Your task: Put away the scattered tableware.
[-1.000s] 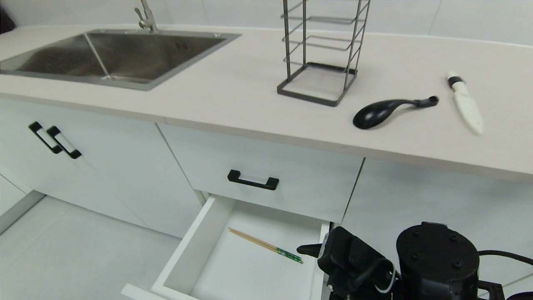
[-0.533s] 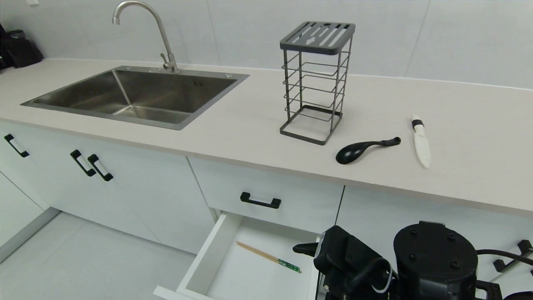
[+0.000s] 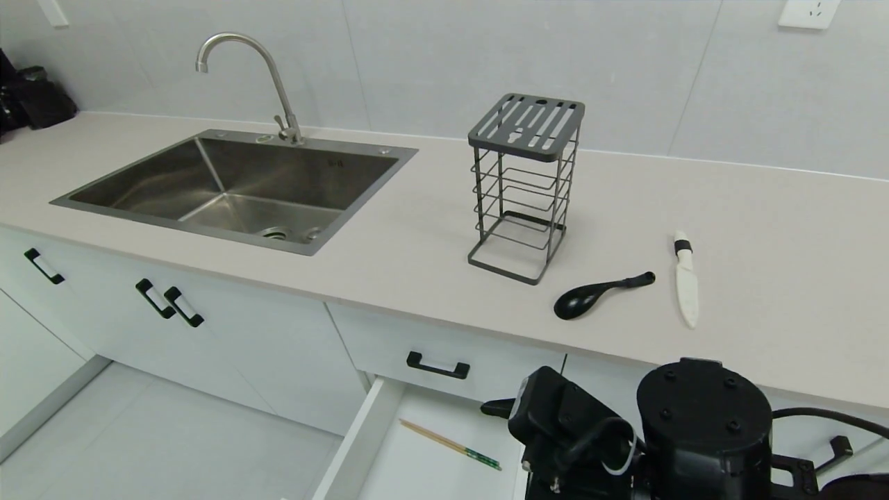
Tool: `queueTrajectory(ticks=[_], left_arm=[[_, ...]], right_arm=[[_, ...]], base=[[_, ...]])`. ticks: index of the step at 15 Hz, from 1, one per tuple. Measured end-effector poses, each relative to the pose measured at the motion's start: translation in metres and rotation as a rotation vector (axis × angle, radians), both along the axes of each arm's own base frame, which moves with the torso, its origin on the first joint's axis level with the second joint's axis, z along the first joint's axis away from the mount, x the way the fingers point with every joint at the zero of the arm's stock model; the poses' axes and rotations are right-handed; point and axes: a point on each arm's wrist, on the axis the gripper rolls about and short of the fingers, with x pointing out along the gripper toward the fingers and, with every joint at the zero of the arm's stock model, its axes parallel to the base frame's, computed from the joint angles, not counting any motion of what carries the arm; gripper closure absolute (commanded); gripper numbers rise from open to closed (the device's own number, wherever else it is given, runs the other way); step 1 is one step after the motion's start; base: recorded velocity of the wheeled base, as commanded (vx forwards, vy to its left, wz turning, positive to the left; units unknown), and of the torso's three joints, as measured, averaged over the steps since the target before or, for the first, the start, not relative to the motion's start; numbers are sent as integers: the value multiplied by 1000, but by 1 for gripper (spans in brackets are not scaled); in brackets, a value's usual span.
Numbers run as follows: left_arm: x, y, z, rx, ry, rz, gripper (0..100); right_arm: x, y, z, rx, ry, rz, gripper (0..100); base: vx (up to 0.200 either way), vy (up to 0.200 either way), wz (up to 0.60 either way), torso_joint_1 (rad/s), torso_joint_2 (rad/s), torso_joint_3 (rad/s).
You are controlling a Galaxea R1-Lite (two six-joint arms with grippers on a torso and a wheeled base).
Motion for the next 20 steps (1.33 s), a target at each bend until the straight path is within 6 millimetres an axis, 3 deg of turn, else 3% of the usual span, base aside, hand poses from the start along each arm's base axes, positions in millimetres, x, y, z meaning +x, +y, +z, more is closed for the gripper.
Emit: queueTrajectory(ticks=[7,11,14,16,20], left_arm=[[0,0,0,0,-1,0,0],[0,0,0,0,0,0,0],[0,0,0,0,-1,0,0],[0,0,0,0,-1,0,0],[0,0,0,0,-1,0,0]], right_arm=[[11,16,19,-132,78,-1,0],[15,24,40,-285,123,25,0],[22,33,58,-266,74,26,0],[31,30,57,-269,74,0,0],[42,9,35,-319,124,-56,0]], base=[[0,0,0,271,-527,-259],[0,0,0,57,-103,-47],[0,0,0,0,0,0],[0,0,0,0,0,0],[0,0,0,0,0,0]])
